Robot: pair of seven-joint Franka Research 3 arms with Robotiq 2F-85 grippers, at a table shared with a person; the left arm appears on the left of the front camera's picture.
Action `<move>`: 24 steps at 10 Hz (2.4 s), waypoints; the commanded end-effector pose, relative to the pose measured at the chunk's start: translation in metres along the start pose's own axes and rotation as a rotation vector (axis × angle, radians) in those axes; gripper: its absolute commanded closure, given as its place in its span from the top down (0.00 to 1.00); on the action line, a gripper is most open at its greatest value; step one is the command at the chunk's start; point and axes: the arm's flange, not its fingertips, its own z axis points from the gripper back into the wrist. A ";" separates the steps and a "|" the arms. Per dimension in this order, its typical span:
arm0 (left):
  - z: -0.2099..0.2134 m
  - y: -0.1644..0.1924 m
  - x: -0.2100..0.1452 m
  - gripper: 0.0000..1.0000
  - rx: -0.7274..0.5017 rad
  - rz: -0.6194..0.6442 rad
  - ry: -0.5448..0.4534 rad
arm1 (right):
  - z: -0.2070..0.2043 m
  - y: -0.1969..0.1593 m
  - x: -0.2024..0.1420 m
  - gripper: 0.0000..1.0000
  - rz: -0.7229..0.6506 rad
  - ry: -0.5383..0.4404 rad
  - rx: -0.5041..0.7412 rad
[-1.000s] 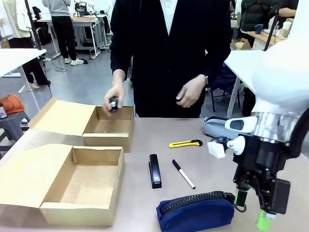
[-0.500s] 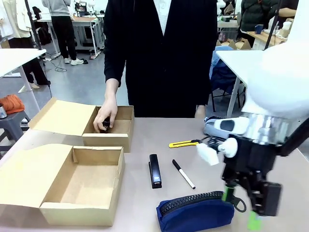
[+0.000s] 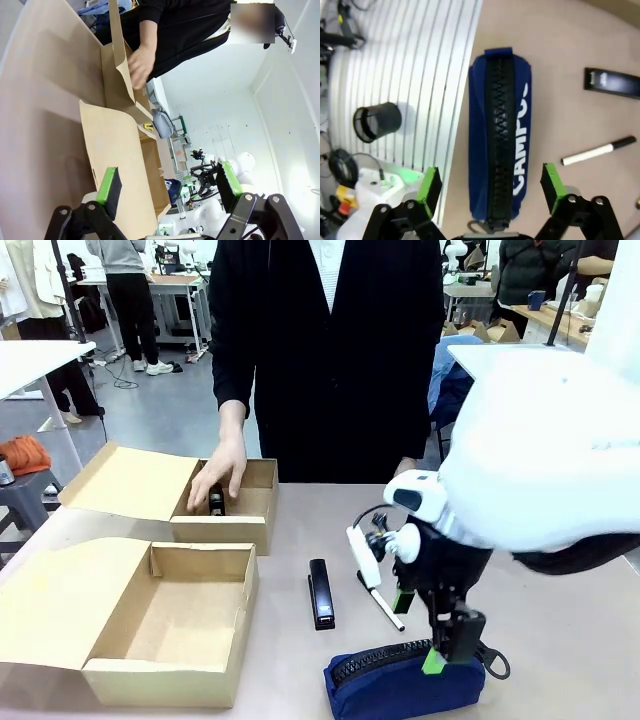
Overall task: Place items inside the box.
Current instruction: Pick up a Pencil pouch or Stapler and place it inside the Mailer Box closest to the robot.
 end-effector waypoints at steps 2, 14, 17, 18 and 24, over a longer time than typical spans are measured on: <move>-0.003 -0.002 -0.002 0.96 -0.021 -0.023 -0.020 | -0.051 -0.008 0.012 1.00 -0.044 0.150 0.075; -0.003 -0.002 -0.002 0.96 -0.021 -0.023 -0.020 | -0.074 -0.005 0.009 0.14 -0.139 0.273 0.096; -0.003 -0.002 -0.002 0.96 -0.021 -0.023 -0.020 | -0.075 -0.006 0.010 0.00 -0.158 0.306 0.130; -0.003 -0.002 -0.002 0.96 -0.021 -0.023 -0.020 | -0.074 -0.007 0.009 0.00 -0.168 0.311 0.145; -0.003 -0.002 -0.002 0.96 -0.021 -0.023 -0.020 | 0.021 0.039 -0.054 0.00 -0.658 -0.020 0.254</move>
